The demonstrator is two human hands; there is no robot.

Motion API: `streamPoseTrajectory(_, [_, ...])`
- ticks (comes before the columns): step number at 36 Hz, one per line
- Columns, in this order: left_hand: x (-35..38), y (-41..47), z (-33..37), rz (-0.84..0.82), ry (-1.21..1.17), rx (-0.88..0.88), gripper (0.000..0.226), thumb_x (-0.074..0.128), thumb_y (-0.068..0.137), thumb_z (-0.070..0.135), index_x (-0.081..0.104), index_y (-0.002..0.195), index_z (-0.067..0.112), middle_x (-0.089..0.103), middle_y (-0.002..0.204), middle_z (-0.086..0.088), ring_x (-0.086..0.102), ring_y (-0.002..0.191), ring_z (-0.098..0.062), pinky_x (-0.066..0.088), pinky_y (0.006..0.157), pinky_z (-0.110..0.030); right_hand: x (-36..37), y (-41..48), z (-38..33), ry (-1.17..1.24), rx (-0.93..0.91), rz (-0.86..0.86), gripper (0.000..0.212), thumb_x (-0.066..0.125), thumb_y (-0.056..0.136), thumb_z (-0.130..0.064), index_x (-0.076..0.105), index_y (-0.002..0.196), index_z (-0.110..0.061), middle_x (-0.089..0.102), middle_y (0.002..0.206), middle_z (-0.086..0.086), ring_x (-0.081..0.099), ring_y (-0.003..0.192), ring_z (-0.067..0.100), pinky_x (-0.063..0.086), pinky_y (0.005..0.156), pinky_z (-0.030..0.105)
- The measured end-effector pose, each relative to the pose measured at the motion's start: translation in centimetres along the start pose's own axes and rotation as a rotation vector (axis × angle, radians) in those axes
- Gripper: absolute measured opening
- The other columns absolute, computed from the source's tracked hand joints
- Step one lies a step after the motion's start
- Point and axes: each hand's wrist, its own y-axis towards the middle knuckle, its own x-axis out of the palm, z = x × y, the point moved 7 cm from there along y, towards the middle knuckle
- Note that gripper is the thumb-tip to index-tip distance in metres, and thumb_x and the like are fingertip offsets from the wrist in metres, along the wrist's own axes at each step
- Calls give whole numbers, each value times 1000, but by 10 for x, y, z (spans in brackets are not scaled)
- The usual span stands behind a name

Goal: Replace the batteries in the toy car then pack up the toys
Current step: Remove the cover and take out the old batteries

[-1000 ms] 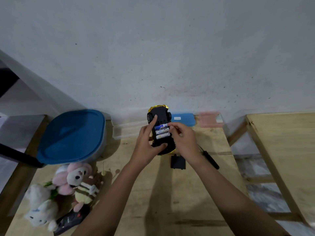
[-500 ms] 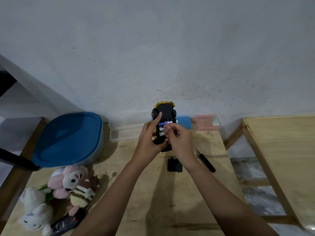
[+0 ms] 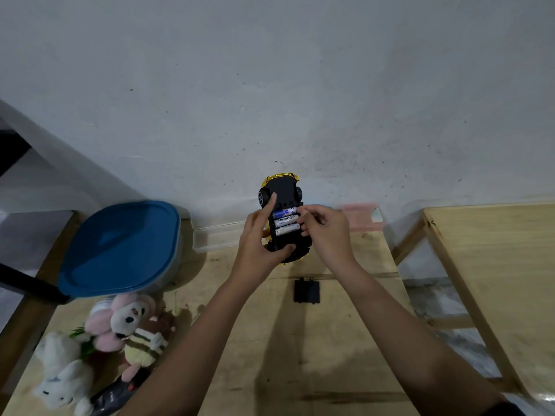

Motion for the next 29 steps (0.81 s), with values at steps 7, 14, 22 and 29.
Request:
streamPoseTrajectory(7, [-1,-5,0,0,-9,2,98,75,72,2,23,136,56,43,120,9,55,108,-10,54,86,-27,1,-2,2,-11,5,15,16,53,92,-5,69,91,-7,64,71,-3,59,56,-5,50,56,12])
streamPoseTrajectory(14, [-5,-3,1,27,-21,4,99,77,71,3,23,136,54,43,121,9,55,106,-6,54,82,-22,3,2,-2,47,29,-11,18,52,92,-3,67,86,-10,63,68,-3,57,54,-5,49,56,12])
streamPoseTrajectory(22, [-6,0,-2,45,-14,8,101,78,70,4,22,143,43,46,124,4,49,111,5,45,82,-7,2,-2,-7,101,-11,-57,16,50,93,-4,66,88,-8,63,73,-1,58,62,-1,50,62,14])
streamPoseTrajectory(29, [-7,3,-1,38,-22,15,100,79,70,3,22,144,40,47,123,5,49,110,8,45,86,-9,2,-6,-21,48,-162,-49,25,51,92,-3,60,80,-23,63,95,2,61,89,11,51,71,16])
